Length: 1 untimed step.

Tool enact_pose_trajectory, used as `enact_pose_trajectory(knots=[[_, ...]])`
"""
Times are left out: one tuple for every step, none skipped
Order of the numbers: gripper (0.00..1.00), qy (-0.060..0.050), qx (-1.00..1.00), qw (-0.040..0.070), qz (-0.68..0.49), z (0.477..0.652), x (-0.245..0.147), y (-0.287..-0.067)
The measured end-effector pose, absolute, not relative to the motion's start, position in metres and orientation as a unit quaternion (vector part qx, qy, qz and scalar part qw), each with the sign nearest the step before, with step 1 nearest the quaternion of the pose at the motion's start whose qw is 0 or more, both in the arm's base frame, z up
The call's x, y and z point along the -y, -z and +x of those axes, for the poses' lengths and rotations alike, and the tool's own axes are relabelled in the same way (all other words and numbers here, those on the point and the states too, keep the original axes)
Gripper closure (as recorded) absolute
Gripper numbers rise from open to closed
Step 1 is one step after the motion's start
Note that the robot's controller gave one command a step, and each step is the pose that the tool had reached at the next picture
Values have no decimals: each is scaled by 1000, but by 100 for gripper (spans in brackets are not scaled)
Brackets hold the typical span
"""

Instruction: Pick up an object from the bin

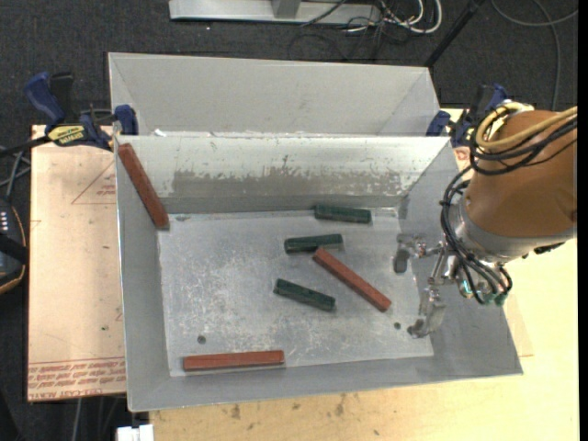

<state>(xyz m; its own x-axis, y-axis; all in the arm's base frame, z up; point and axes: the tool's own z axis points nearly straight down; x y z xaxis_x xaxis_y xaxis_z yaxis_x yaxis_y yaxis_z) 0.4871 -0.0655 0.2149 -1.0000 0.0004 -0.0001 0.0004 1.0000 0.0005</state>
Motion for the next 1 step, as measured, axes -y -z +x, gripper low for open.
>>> enact_pose_trajectory(knots=[[0,0,-1000,4,-25,512,74,-156]])
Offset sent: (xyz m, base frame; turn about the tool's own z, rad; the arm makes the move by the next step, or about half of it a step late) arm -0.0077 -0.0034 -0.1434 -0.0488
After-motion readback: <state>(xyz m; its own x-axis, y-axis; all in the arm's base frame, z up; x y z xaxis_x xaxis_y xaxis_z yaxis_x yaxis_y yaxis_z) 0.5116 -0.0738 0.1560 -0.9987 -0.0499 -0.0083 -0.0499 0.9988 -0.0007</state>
